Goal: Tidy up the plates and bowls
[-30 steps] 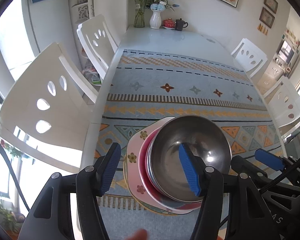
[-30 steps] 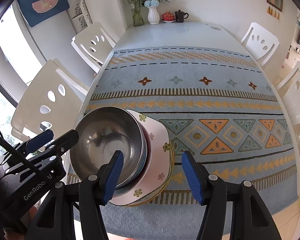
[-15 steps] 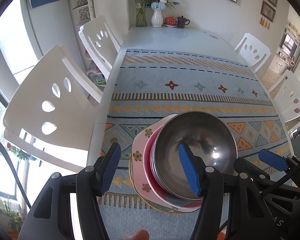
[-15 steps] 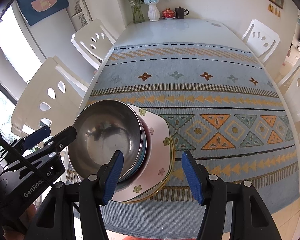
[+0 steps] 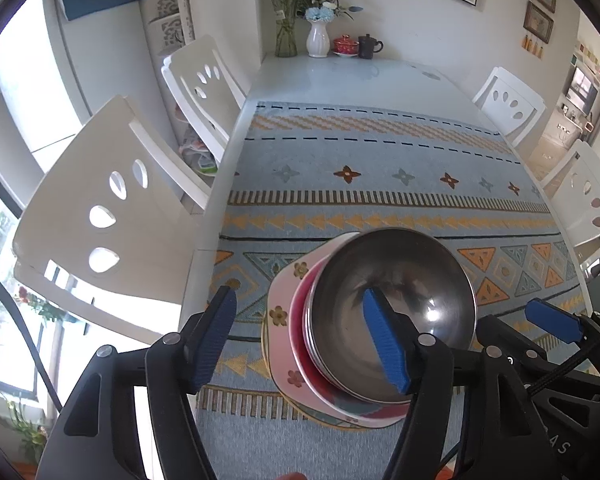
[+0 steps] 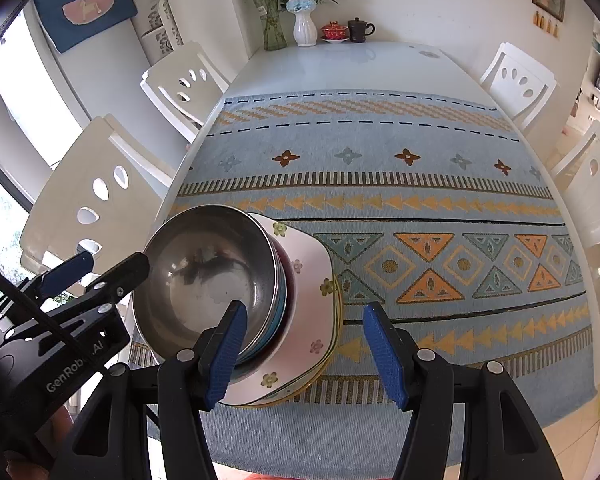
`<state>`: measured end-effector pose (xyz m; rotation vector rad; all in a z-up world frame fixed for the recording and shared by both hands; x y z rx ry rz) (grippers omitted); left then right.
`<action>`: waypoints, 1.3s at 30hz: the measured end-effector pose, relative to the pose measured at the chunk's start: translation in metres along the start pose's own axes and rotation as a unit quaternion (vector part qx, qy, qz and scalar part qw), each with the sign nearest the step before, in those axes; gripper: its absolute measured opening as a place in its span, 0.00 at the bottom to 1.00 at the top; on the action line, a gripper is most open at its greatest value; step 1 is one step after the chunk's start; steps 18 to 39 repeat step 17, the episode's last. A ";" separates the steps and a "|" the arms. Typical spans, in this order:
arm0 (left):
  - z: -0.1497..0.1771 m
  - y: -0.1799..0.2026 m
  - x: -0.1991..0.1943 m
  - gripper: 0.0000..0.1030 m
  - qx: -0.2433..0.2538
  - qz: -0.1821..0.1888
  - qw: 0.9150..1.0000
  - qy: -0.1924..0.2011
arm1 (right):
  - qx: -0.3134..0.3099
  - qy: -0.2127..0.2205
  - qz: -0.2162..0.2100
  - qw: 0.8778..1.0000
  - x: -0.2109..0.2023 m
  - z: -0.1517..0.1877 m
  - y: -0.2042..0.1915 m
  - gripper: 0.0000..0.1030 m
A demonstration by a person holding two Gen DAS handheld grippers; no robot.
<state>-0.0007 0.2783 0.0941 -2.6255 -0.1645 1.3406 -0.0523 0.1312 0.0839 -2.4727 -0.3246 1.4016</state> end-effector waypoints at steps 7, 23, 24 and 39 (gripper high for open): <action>0.001 -0.001 0.004 0.62 0.000 -0.001 1.000 -0.010 | -0.004 -0.001 -0.001 1.000 0.002 -0.001 -0.002 0.57; -0.015 -0.020 -0.001 0.76 -0.009 -0.050 0.998 0.026 | -0.004 0.000 0.009 1.000 -0.004 -0.002 0.003 0.57; -0.015 -0.020 -0.001 0.76 -0.009 -0.050 0.998 0.026 | -0.004 0.000 0.009 1.000 -0.004 -0.002 0.003 0.57; -0.015 -0.020 -0.001 0.76 -0.009 -0.050 0.998 0.026 | -0.004 0.000 0.009 1.000 -0.004 -0.002 0.003 0.57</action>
Point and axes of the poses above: each gripper's, at about its wrist camera, not at the fingertips, and x roughly the way its jaws point, y to its right, z to its underside, the point moved 6 cm from there along x, roughly the way its jaws point, and after that the axes turned 15 degrees about -z, right-handed, at the moved point
